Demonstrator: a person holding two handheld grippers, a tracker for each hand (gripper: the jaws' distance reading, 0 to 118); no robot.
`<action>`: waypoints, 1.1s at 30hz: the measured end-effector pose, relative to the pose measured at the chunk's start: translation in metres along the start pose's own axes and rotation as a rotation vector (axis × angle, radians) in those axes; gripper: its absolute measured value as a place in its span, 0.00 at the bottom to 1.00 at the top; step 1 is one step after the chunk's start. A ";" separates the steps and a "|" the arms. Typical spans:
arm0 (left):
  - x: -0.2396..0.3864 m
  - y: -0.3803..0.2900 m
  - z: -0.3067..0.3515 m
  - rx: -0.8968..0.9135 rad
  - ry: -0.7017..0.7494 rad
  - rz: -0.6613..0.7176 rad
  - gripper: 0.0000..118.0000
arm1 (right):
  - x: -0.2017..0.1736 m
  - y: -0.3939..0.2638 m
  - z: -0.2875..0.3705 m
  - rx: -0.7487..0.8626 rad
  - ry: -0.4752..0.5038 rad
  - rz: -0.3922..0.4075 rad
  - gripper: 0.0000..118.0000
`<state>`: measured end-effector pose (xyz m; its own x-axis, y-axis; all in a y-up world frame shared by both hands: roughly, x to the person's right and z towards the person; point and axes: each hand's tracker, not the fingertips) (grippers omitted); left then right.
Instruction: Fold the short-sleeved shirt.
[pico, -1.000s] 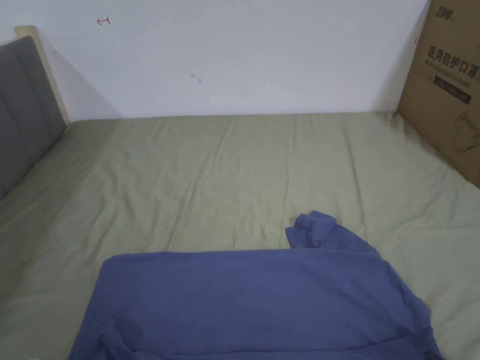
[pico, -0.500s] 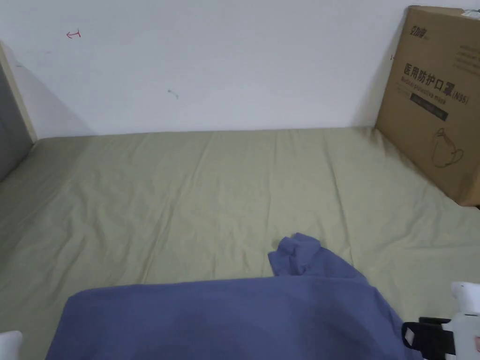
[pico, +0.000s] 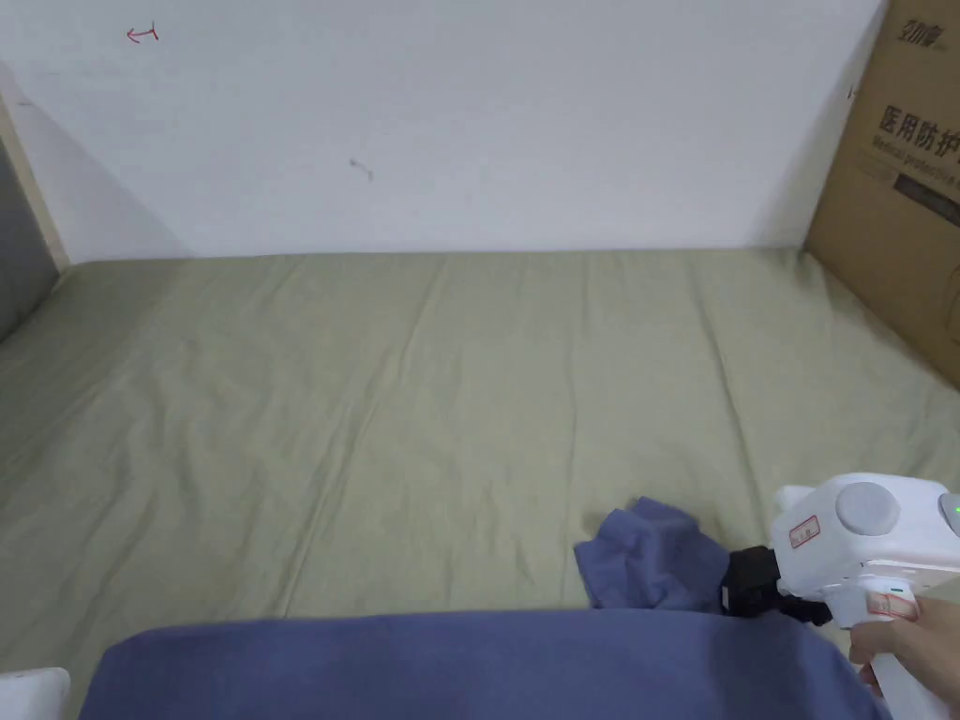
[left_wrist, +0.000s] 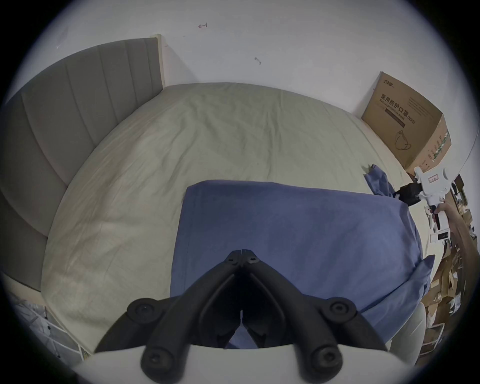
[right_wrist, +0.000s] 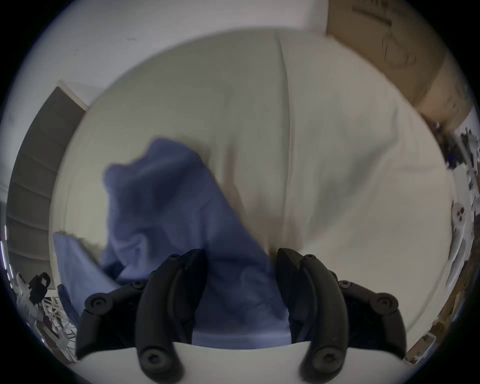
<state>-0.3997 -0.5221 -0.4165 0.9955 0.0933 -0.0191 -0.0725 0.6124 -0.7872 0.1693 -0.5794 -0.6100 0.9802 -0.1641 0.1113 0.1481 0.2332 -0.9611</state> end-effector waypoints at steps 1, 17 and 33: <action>-0.001 0.001 -0.001 -0.006 0.002 0.002 0.00 | -0.005 -0.003 -0.002 0.024 -0.041 0.026 0.49; -0.045 0.085 -0.108 -0.114 0.083 0.204 0.79 | -0.022 -0.020 0.053 0.097 -0.004 0.082 0.00; -0.049 0.079 -0.034 -0.110 -0.030 0.089 0.02 | -0.009 -0.052 0.146 0.210 0.080 0.088 0.00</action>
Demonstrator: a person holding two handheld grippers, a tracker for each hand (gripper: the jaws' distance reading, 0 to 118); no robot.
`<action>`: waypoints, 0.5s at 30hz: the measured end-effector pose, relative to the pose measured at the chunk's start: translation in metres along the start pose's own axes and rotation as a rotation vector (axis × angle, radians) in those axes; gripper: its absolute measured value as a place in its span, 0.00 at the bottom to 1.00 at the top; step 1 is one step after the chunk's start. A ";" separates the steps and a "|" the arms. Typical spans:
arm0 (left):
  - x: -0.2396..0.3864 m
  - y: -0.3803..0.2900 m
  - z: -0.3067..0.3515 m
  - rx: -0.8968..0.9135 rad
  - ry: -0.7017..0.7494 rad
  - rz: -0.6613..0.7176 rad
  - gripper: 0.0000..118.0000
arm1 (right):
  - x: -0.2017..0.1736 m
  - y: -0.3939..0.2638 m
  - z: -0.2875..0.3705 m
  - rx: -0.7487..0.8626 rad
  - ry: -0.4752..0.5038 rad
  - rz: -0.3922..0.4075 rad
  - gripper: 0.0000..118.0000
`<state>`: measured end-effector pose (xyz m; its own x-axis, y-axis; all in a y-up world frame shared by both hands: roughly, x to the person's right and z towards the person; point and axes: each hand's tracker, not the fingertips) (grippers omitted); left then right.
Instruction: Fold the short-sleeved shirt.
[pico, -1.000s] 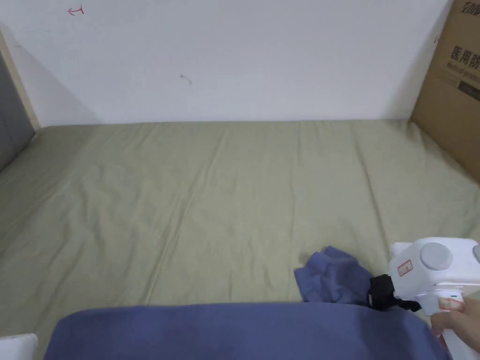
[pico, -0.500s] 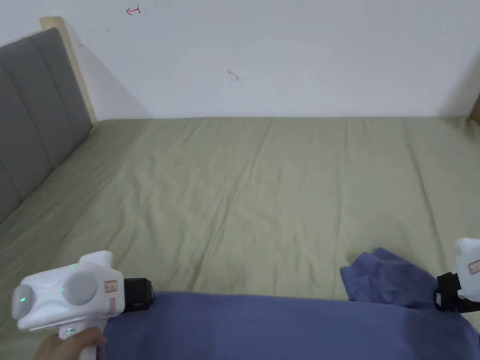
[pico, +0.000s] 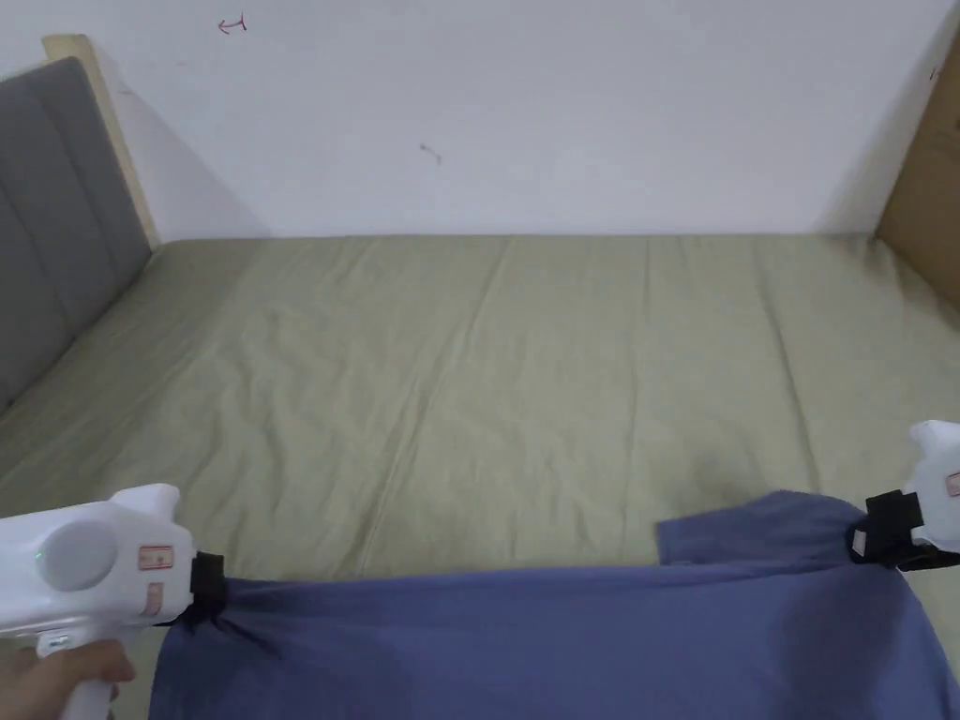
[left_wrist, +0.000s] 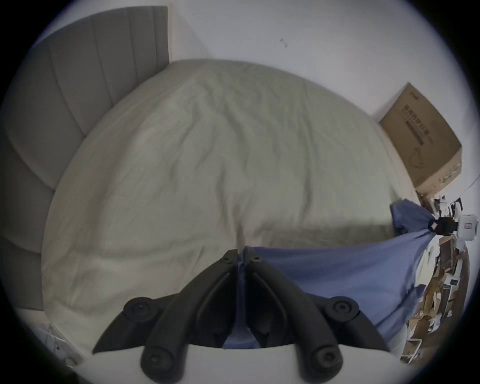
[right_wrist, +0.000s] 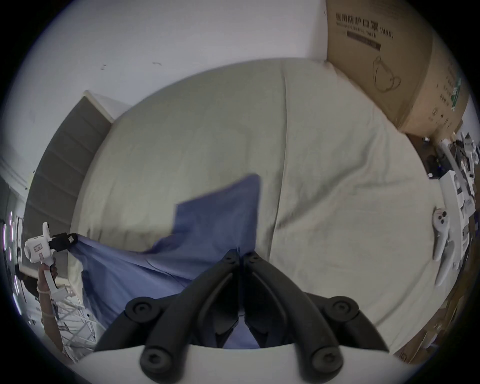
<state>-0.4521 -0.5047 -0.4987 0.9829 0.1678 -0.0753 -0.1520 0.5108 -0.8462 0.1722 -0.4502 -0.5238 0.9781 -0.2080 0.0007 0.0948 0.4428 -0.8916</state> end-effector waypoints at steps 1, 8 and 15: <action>-0.002 -0.006 0.016 0.017 -0.009 0.014 0.02 | 0.000 -0.006 0.014 0.017 0.007 0.013 0.00; -0.012 -0.088 0.124 0.054 -0.065 -0.018 0.02 | 0.010 -0.119 0.107 0.033 0.082 -0.029 0.00; -0.024 -0.183 0.109 -0.099 -0.030 -0.018 0.03 | 0.026 -0.254 0.069 -0.177 0.020 -0.147 0.00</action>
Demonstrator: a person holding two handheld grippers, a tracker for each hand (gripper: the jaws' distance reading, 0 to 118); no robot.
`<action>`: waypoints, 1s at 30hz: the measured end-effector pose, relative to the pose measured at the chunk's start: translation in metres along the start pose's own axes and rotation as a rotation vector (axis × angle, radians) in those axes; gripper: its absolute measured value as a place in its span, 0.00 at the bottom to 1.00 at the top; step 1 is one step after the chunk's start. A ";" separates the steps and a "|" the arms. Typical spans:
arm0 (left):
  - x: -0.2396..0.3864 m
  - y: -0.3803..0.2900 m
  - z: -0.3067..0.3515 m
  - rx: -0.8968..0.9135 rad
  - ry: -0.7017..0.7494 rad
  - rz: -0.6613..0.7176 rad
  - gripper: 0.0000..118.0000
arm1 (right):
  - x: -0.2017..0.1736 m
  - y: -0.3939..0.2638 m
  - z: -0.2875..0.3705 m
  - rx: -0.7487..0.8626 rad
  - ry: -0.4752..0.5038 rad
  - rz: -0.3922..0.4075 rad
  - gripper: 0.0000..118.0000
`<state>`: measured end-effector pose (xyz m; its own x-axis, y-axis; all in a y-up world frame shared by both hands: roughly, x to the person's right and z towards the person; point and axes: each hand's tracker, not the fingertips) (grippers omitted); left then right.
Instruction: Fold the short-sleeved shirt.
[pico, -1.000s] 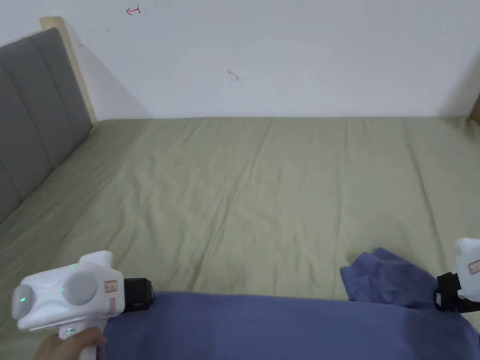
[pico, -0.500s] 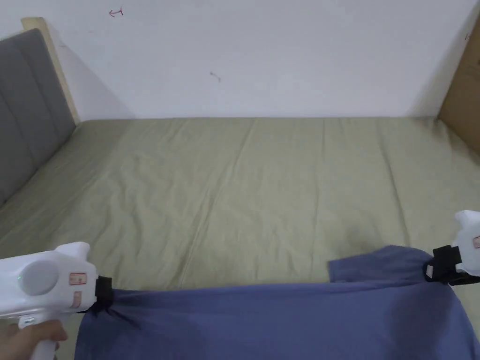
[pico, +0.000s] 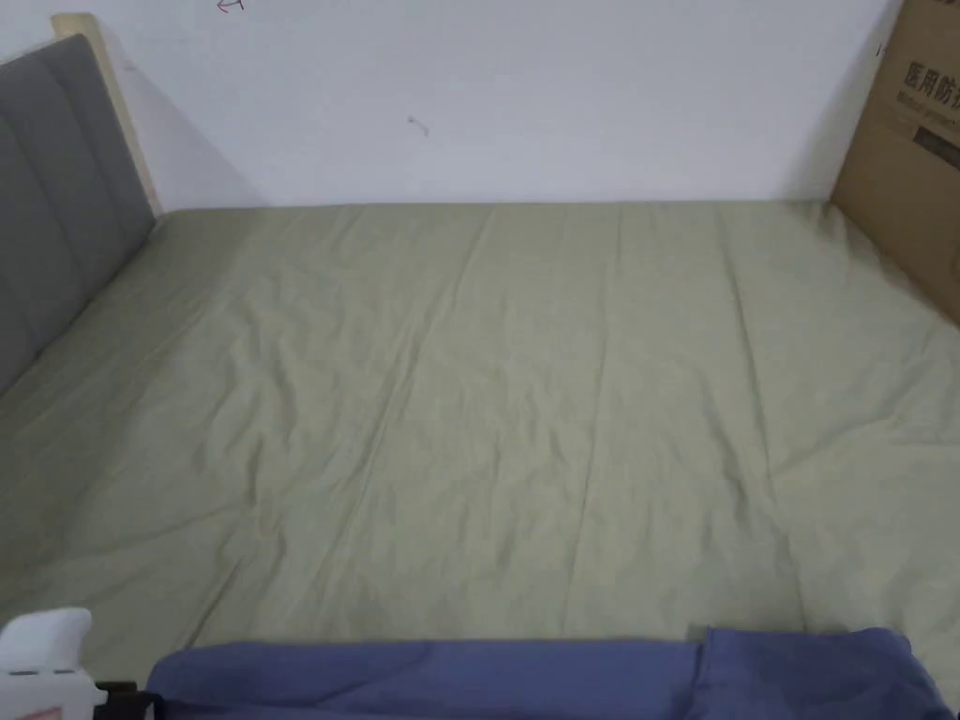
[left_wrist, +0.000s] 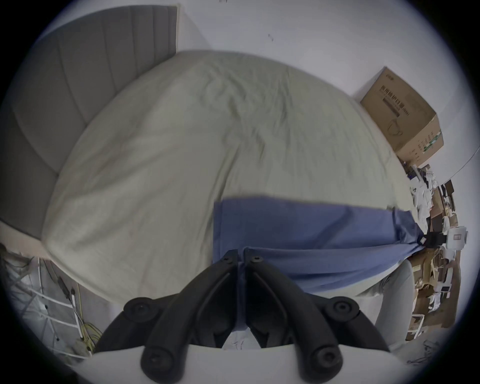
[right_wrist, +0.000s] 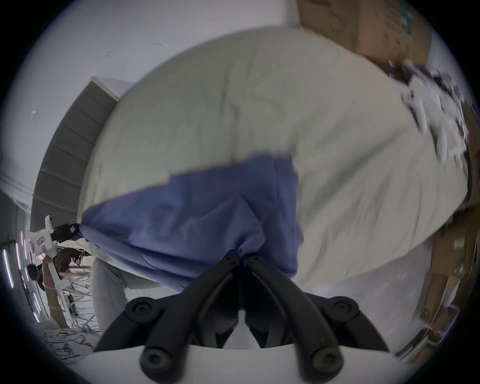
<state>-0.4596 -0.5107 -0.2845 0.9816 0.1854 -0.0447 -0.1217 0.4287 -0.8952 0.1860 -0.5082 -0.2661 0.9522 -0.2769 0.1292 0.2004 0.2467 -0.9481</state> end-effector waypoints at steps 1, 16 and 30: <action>-0.003 -0.005 -0.008 -0.001 -0.002 0.002 0.03 | 0.000 -0.007 -0.011 -0.009 -0.010 0.014 0.00; -0.019 -0.031 0.059 0.236 -0.032 0.213 0.06 | -0.095 -0.004 0.042 0.257 0.108 0.181 0.11; -0.050 -0.042 0.014 0.159 -0.227 0.388 0.94 | -0.216 -0.004 -0.018 0.187 0.283 0.326 0.00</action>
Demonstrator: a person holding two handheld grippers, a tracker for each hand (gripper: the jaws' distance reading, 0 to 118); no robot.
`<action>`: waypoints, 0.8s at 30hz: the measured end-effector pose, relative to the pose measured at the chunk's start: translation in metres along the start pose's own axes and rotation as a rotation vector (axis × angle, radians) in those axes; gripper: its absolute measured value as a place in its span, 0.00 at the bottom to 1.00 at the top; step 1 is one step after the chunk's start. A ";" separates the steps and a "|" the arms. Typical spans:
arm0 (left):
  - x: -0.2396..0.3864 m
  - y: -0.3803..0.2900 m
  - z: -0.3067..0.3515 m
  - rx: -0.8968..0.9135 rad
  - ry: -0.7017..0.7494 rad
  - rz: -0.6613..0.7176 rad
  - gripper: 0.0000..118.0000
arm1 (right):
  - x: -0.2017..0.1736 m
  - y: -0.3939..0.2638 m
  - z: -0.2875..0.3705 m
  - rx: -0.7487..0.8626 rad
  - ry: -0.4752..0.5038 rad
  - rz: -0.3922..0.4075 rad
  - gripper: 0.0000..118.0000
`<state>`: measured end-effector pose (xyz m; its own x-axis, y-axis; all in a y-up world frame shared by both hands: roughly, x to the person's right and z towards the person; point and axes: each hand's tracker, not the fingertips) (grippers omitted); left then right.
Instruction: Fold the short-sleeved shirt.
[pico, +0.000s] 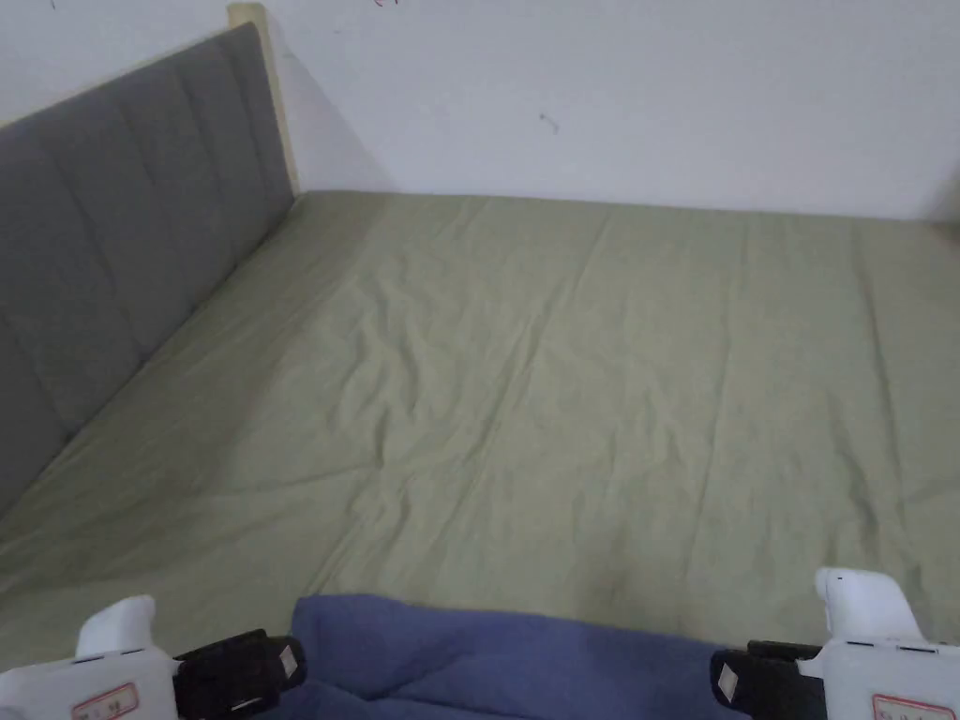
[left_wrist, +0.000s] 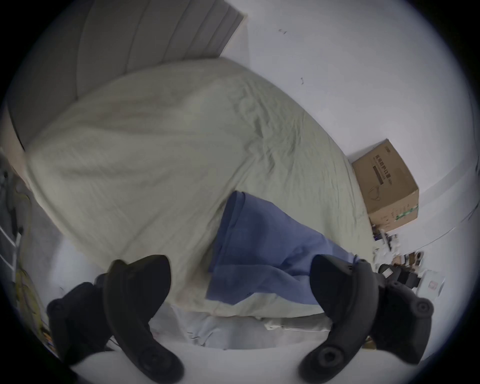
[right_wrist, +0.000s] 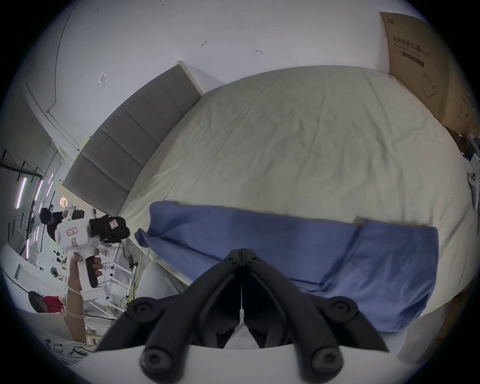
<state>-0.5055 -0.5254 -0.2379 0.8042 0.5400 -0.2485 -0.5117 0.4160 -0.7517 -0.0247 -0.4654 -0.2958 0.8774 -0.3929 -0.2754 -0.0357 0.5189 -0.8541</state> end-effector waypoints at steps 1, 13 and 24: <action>-0.005 0.001 -0.006 -0.007 -0.030 0.031 0.94 | -0.001 0.000 -0.003 -0.012 0.009 0.001 0.00; -0.061 0.018 -0.095 -0.113 -0.455 0.389 0.27 | 0.004 -0.001 -0.030 -0.105 -0.029 -0.036 0.00; -0.010 0.036 -0.067 -0.099 -0.315 0.155 0.08 | 0.023 -0.006 -0.020 -0.098 -0.039 -0.092 0.00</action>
<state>-0.5117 -0.5645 -0.3039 0.5789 0.7963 -0.1755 -0.5759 0.2469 -0.7793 -0.0137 -0.4930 -0.3054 0.8972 -0.4042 -0.1780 0.0009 0.4047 -0.9145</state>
